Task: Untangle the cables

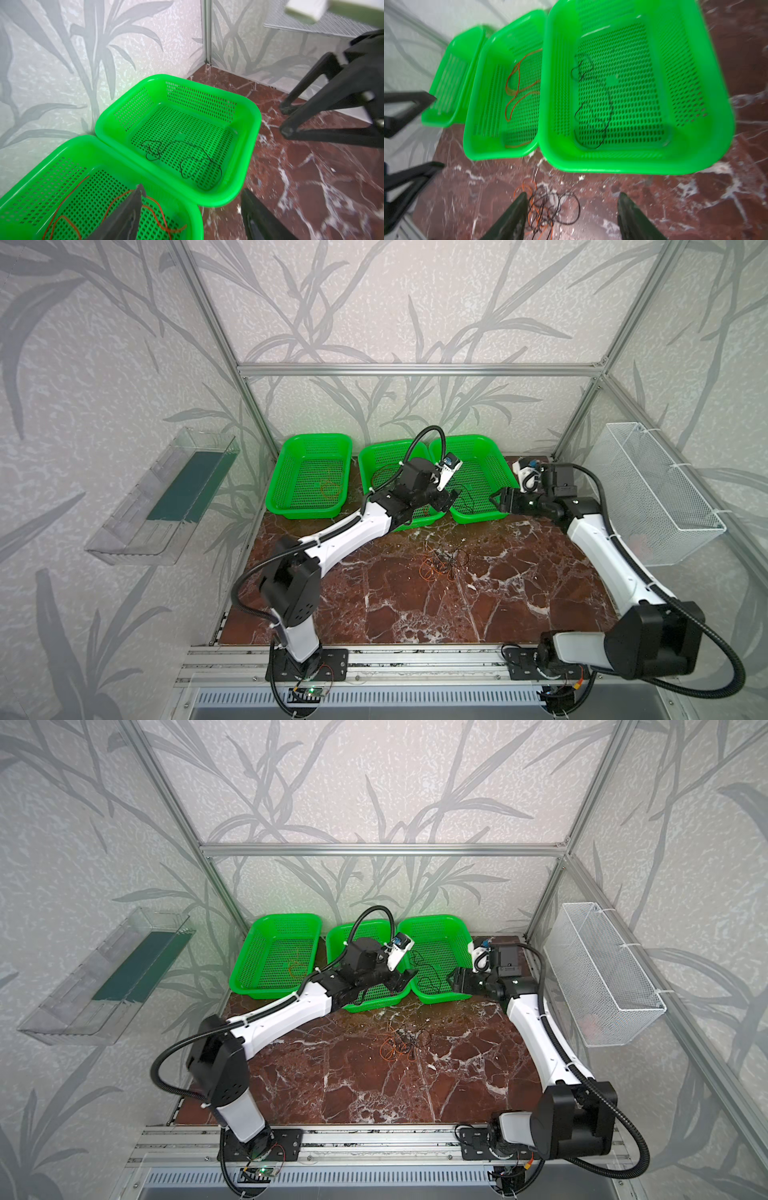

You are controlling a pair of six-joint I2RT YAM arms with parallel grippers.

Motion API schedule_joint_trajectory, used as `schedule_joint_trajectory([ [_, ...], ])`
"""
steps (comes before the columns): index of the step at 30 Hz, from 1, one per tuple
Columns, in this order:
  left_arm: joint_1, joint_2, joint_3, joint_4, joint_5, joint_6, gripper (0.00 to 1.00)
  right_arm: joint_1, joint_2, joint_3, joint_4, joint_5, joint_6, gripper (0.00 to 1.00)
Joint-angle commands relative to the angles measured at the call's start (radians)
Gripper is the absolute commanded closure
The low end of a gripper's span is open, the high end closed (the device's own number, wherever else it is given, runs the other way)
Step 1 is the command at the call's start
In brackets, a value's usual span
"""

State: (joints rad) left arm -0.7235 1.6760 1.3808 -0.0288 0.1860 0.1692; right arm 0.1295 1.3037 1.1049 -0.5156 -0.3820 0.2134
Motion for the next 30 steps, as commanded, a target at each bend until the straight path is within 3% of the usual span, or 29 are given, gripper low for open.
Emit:
schedule_joint_trajectory([
  [1, -0.005, -0.107, -0.172, -0.038, 0.119, 0.072, 0.30, 0.096, -0.063, -0.088, -0.068, 0.099, 0.001, 0.36],
  [6, -0.006, -0.236, -0.393, -0.012, 0.190, 0.109, 0.38, 0.270, -0.023, -0.179, -0.057, 0.182, 0.023, 0.39],
  [14, -0.003, -0.205, -0.492, -0.072, 0.139, 0.074, 0.43, 0.397, 0.116, -0.184, 0.010, 0.209, 0.014, 0.39],
  [23, 0.020, -0.058, -0.436, -0.191, 0.128, 0.142, 0.45, 0.459, 0.199, -0.166, 0.058, 0.184, -0.029, 0.39],
  [30, 0.055, -0.053, -0.474, -0.128, 0.100, 0.139, 0.51, 0.470, 0.222, -0.168, 0.064, 0.192, -0.054, 0.40],
])
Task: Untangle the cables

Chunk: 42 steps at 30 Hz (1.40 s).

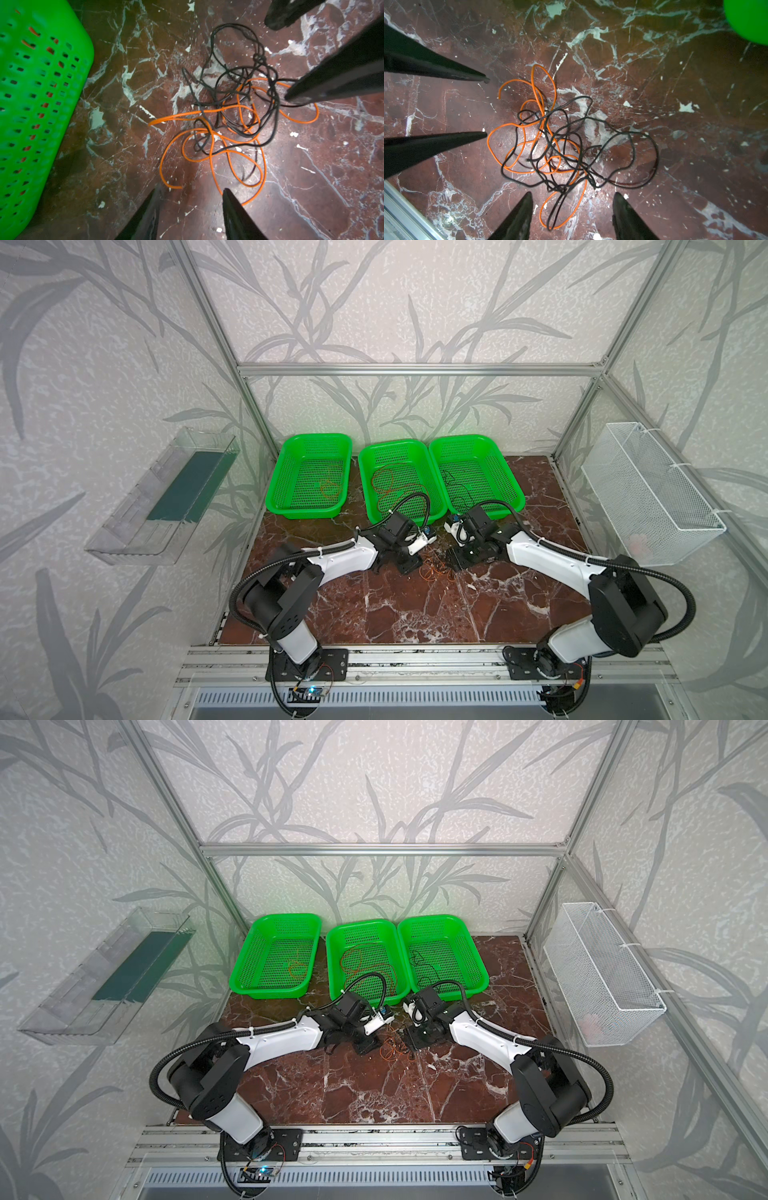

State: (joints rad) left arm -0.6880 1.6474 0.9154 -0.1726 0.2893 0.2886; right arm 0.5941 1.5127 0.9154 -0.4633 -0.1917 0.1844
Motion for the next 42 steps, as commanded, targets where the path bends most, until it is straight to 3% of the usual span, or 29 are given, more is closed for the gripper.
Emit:
schedule_joint_trajectory([
  [1, 0.026, -0.027, -0.012, 0.019, 0.003, 0.017, 0.51, 0.006, 0.015, 0.022, 0.011, 0.002, -0.028, 0.40],
  [11, 0.039, 0.051, 0.023, -0.015, 0.031, 0.048, 0.53, 0.006, 0.016, 0.015, 0.031, 0.024, -0.026, 0.40],
  [22, 0.044, 0.162, 0.172, -0.188, 0.094, 0.115, 0.57, 0.005, -0.035, 0.023, 0.027, 0.044, -0.038, 0.40],
  [26, 0.044, 0.200, 0.208, -0.220, 0.094, 0.119, 0.63, 0.005, -0.039, 0.024, 0.020, 0.050, -0.046, 0.40],
  [36, 0.044, 0.234, 0.247, -0.275, 0.103, 0.135, 0.56, 0.000, -0.045, 0.023, 0.017, 0.061, -0.056, 0.41],
  [39, 0.044, 0.250, 0.260, -0.285, 0.099, 0.131, 0.62, -0.003, -0.046, 0.021, 0.017, 0.064, -0.057, 0.41],
  [42, 0.045, 0.264, 0.278, -0.301, 0.099, 0.133, 0.77, -0.004, -0.051, 0.019, 0.018, 0.069, -0.056, 0.41],
])
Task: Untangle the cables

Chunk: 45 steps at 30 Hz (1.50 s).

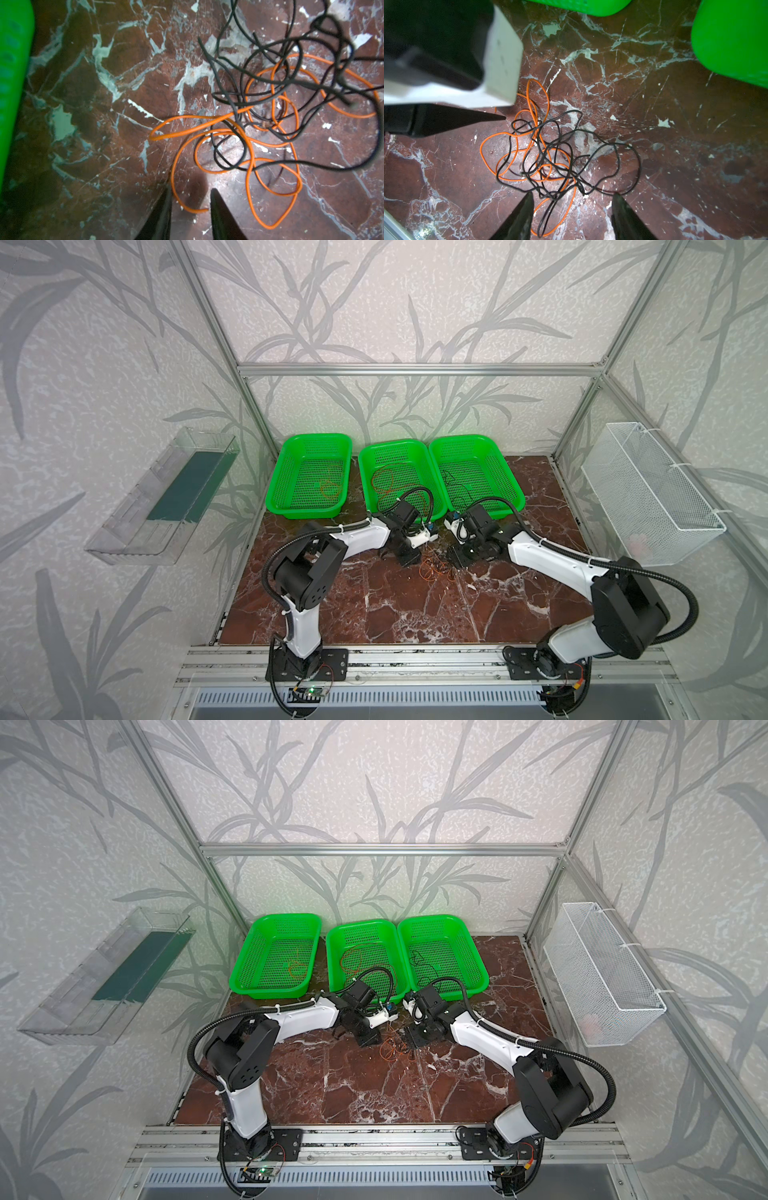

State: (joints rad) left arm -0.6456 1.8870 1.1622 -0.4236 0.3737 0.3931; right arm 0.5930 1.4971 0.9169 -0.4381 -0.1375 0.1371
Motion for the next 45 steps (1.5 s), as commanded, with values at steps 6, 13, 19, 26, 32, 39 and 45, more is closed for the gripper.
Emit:
schedule_joint_trajectory([
  [6, 0.001, -0.011, 0.013, -0.038, 0.013, 0.035, 1.00, -0.006, -0.070, 0.013, -0.006, 0.029, -0.032, 0.41],
  [13, -0.003, -0.274, -0.109, 0.048, -0.029, 0.058, 1.00, -0.006, -0.223, -0.072, 0.107, -0.033, -0.137, 0.38],
  [19, -0.014, -0.533, -0.146, 0.082, -0.032, 0.105, 1.00, -0.005, -0.388, -0.194, 0.304, -0.124, -0.206, 0.37],
  [26, -0.034, -0.706, -0.093, 0.087, -0.048, 0.124, 1.00, 0.006, -0.512, -0.296, 0.590, -0.246, -0.247, 0.32],
  [32, -0.069, -0.740, -0.008, 0.102, -0.035, 0.116, 1.00, 0.032, -0.445, -0.208, 0.665, -0.275, -0.219, 0.30],
  [39, -0.117, -0.721, 0.109, 0.127, -0.031, 0.104, 1.00, 0.086, -0.315, -0.133, 0.812, -0.301, -0.194, 0.31],
  [45, -0.126, -0.691, 0.212, 0.224, -0.035, 0.052, 1.00, 0.093, -0.209, -0.131, 0.828, -0.307, -0.195, 0.42],
])
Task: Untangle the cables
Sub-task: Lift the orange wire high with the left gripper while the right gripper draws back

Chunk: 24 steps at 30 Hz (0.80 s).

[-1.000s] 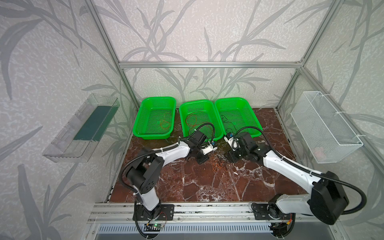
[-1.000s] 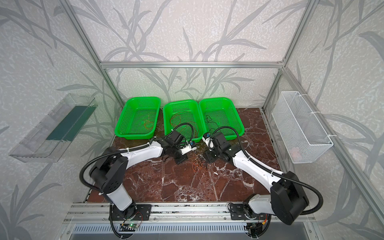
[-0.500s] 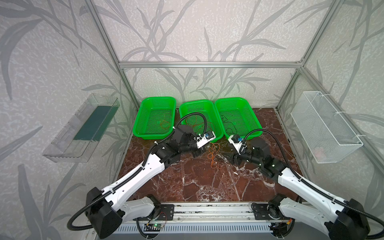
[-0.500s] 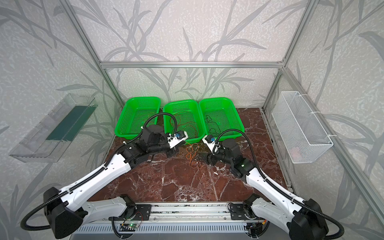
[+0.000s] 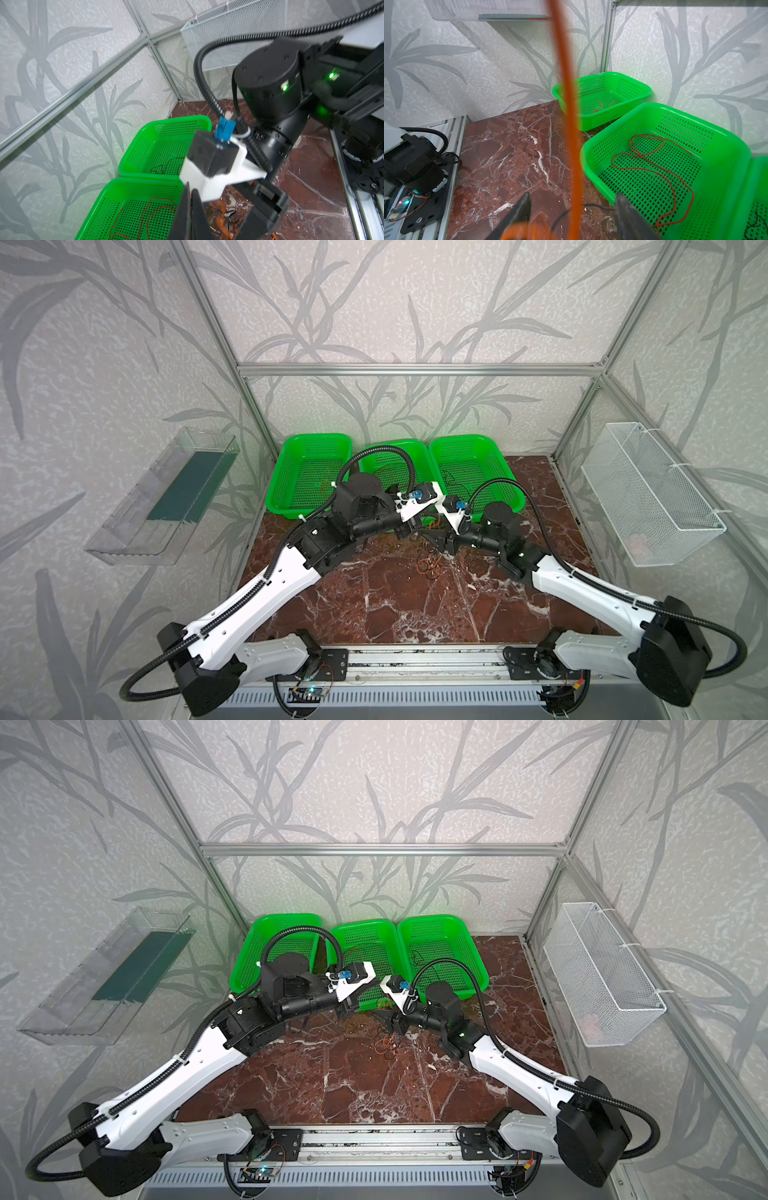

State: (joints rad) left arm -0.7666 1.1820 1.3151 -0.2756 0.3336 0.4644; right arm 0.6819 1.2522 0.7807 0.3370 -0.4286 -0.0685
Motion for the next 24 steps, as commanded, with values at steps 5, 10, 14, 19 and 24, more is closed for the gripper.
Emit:
schedule_joint_trajectory([
  [5, -0.005, 0.067, 0.186, 0.120, -0.013, -0.036, 1.00, 0.004, 0.093, -0.073, 0.142, -0.002, 0.041, 0.45],
  [10, -0.004, 0.120, 0.312, 0.114, -0.041, -0.007, 1.00, 0.004, 0.105, -0.143, 0.162, 0.039, 0.039, 0.48],
  [14, 0.008, 0.139, 0.381, 0.137, -0.069, 0.011, 1.00, 0.002, 0.119, -0.180, 0.129, 0.078, 0.025, 0.53],
  [19, 0.032, 0.151, 0.456, 0.187, -0.109, -0.006, 1.00, 0.001, 0.124, -0.227, 0.100, 0.128, 0.013, 0.55],
  [24, 0.049, 0.159, 0.507, 0.148, -0.093, 0.000, 1.00, -0.002, 0.110, -0.249, 0.031, 0.199, -0.004, 0.57],
])
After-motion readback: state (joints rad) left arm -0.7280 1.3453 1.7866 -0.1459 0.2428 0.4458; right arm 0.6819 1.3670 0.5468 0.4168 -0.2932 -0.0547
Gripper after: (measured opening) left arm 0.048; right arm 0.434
